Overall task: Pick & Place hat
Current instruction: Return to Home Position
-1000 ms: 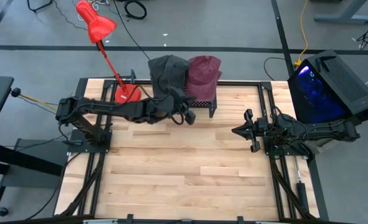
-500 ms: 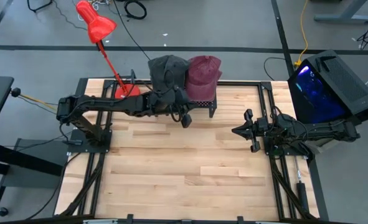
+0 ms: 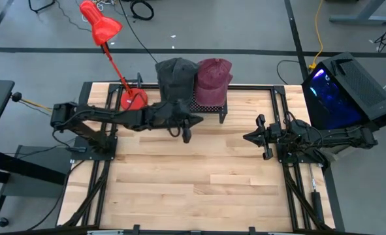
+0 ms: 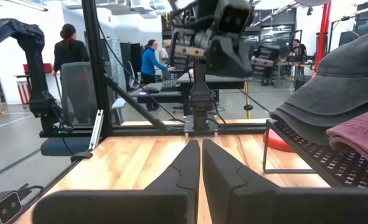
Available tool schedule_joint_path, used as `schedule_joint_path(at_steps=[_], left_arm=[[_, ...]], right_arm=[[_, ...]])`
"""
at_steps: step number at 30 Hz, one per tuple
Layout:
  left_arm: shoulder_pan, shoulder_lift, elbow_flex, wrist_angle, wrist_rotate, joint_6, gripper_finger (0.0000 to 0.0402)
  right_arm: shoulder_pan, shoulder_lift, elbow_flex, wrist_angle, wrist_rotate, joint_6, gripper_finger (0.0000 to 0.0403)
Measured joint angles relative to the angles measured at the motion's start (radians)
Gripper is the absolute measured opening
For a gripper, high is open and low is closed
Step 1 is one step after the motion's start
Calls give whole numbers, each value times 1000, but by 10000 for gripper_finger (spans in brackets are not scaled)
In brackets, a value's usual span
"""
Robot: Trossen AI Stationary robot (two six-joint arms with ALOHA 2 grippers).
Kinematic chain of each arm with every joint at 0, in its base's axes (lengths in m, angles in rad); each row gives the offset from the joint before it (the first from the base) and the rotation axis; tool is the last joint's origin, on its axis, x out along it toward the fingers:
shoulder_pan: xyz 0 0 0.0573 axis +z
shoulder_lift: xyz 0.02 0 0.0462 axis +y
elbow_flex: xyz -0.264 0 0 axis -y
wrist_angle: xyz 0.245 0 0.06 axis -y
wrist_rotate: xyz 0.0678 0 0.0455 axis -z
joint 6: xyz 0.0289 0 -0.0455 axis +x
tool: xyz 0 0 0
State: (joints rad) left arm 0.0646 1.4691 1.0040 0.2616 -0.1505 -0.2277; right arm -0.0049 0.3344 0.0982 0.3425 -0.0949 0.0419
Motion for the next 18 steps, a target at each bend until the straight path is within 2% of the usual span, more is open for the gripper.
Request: schedule_joint_path(at_steps=[8, 18], left_arm=[[-38, -164, -210, 52, -17, 7, 0], [-75, -449, -488, 80, -20, 14, 0]], right_arm=[[0, 0, 0, 1, 0, 0, 23], [0, 0, 0, 1, 0, 0, 23]])
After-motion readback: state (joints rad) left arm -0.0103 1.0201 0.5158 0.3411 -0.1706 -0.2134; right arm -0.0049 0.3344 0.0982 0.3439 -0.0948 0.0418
